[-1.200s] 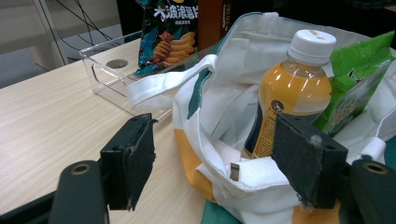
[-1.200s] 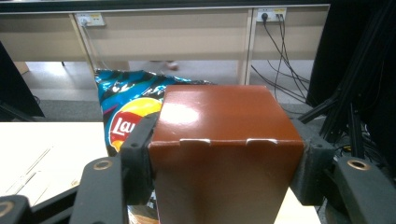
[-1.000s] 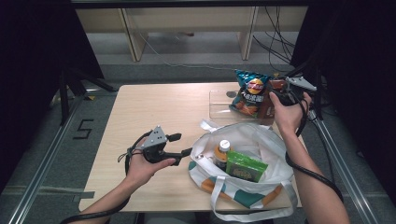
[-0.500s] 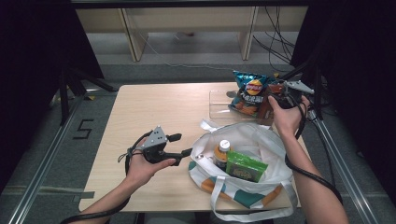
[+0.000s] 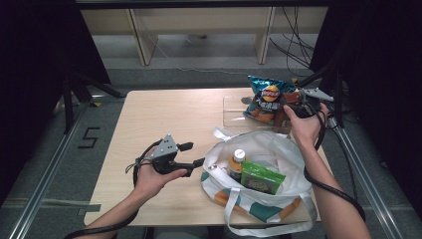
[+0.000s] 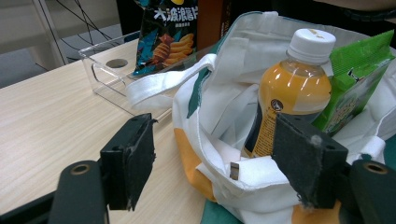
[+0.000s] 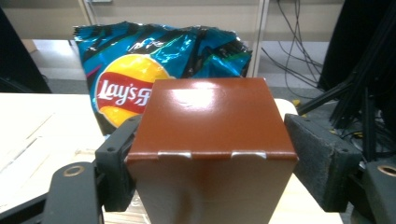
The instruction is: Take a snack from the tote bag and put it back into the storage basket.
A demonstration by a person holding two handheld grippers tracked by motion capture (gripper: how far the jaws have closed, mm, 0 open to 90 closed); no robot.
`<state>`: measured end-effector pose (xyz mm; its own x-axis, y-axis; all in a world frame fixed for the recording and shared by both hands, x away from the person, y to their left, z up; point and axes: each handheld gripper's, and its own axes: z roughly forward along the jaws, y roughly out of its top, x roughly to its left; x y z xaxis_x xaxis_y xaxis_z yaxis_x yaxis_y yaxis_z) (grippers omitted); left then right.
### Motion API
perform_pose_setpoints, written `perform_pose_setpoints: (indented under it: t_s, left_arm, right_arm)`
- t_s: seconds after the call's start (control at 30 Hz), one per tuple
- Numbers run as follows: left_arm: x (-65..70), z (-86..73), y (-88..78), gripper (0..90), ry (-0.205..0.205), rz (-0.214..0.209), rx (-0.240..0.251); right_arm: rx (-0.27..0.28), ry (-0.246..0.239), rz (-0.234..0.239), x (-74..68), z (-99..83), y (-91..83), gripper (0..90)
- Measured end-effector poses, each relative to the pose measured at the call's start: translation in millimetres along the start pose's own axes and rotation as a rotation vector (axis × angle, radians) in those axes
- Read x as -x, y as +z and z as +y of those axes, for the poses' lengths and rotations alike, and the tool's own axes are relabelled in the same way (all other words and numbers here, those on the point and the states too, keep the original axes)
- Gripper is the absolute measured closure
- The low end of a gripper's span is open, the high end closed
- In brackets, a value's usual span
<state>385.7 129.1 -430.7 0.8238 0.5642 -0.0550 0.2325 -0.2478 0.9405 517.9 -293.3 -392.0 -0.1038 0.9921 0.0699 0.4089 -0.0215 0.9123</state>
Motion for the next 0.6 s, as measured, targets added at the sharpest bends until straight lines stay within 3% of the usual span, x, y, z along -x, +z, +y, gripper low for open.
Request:
perform_pose_setpoints:
  t_s: [0.17,0.2,0.23,0.4,0.43,0.6]
  left_arm:
    - [0.0,-0.1,0.8,29.3,0.005,-0.005,0.001]
    - [0.7,-0.2,0.7,29.3,-0.004,-0.002,0.001]
    - [0.7,-0.1,0.7,29.3,-0.003,-0.002,0.001]
    - [0.5,0.4,0.6,29.3,0.009,-0.004,-0.001]
    - [1.1,0.3,0.6,29.3,-0.001,-0.001,-0.001]
    - [1.0,0.4,0.6,29.3,0.000,0.002,0.000]
  right_arm:
    - [0.012,-0.033,0.030,2.4,1.3,-4.2,23.4]
    - [0.005,-0.009,0.033,0.6,1.5,-7.0,23.4]
    - [0.011,-0.033,0.029,2.6,2.1,-8.3,23.3]
    - [0.008,-0.007,0.031,3.4,1.2,-18.1,23.6]
    - [0.014,-0.025,0.024,4.5,0.4,-19.5,23.8]
    - [0.008,0.002,0.054,5.5,-3.2,-28.4,23.9]
